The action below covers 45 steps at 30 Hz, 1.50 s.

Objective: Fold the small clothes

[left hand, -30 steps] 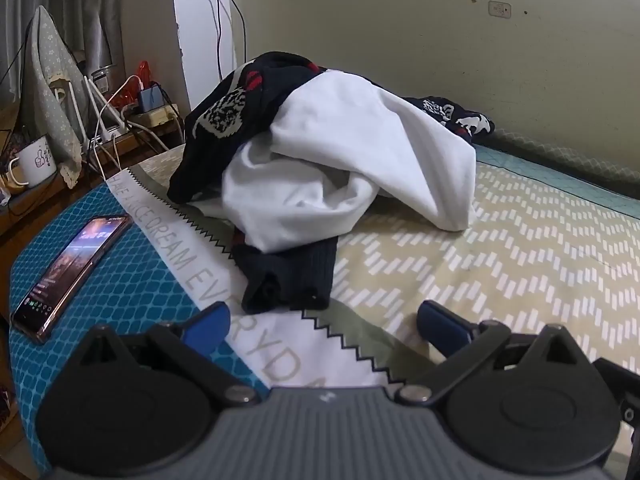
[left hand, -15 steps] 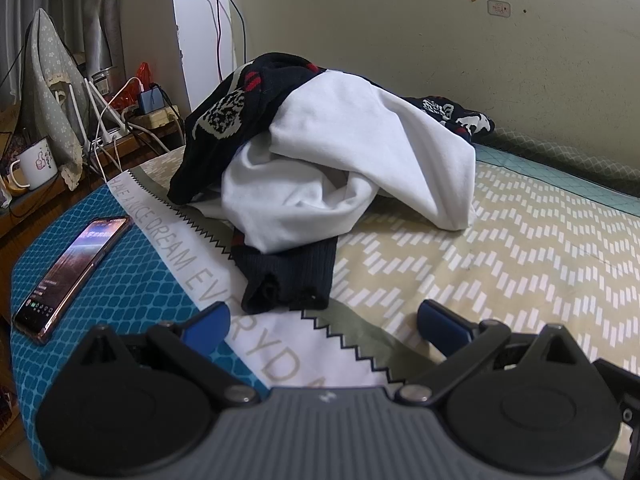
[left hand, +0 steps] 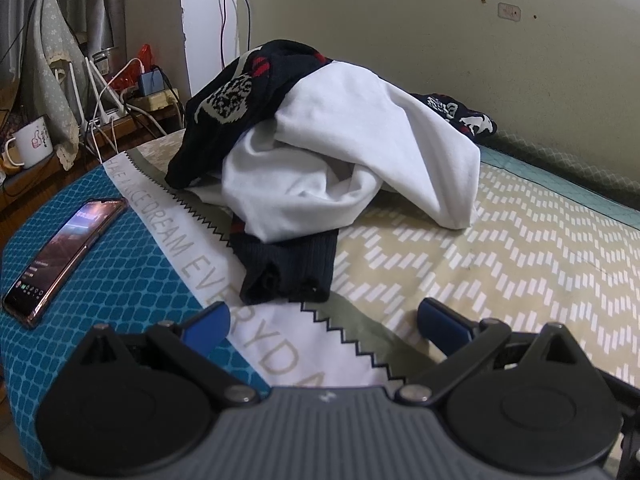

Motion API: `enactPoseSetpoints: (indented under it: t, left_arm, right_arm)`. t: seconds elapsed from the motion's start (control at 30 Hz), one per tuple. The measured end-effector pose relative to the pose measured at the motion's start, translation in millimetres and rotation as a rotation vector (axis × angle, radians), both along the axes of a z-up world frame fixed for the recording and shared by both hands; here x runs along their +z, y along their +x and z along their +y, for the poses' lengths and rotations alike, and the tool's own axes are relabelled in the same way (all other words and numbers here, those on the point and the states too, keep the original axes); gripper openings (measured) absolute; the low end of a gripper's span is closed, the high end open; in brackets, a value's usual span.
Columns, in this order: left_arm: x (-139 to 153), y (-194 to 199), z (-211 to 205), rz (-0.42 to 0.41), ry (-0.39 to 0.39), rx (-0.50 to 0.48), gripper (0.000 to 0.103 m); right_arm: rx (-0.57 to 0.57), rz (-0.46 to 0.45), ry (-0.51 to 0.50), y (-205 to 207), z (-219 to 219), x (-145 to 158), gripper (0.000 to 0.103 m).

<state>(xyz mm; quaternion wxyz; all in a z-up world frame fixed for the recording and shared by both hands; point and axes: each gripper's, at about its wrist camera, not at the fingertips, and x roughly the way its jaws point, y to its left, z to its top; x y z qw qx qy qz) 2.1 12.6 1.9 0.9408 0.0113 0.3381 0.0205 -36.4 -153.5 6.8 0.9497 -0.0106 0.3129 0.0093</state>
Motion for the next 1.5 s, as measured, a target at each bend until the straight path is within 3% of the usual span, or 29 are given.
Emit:
enactPoseSetpoints:
  t: [0.4,0.57,1.03,1.23,1.3,1.37,1.4,1.43,1.47,1.5]
  left_arm:
    - [-1,-2,0,0.001,0.002,-0.014,0.103]
    - [1,-4,3,-0.013,0.013,0.033,0.103]
    - [3,-7,6,-0.039,0.011,0.047,0.103]
    - [12,-20,21,-0.133,-0.058,-0.004,0.103]
    - [18,-24,32,-0.197,-0.038,-0.027,0.103]
    - [25,-23,46,-0.254,-0.011,-0.033,0.103]
    - [28,-22,55,-0.274,-0.011,-0.028,0.103]
    - [31,-19,66,-0.288,-0.019,-0.013,0.103]
    - [34,-15,77,-0.291,-0.035,0.004,0.103]
    - [35,-10,88,-0.286,-0.054,0.019,0.103]
  right_arm:
    - [-0.001,0.005,0.003,1,0,1,0.097]
    - [-0.001,0.003,0.002,1,0,2,0.097]
    - [-0.007,-0.05,0.002,-3,-1,7,0.097]
    - [-0.052,-0.122,0.061,-7,-14,11,0.097]
    - [-0.074,-0.142,0.087,-8,-18,12,0.096]
    - [-0.09,-0.159,0.107,-10,-20,12,0.089]
    - [-0.106,-0.168,0.117,-10,-22,14,0.068]
    - [-0.112,-0.164,0.143,-7,-23,15,0.056]
    - [-0.103,-0.147,0.182,-2,-24,17,0.055]
    - [-0.095,-0.132,0.217,2,-24,21,0.046]
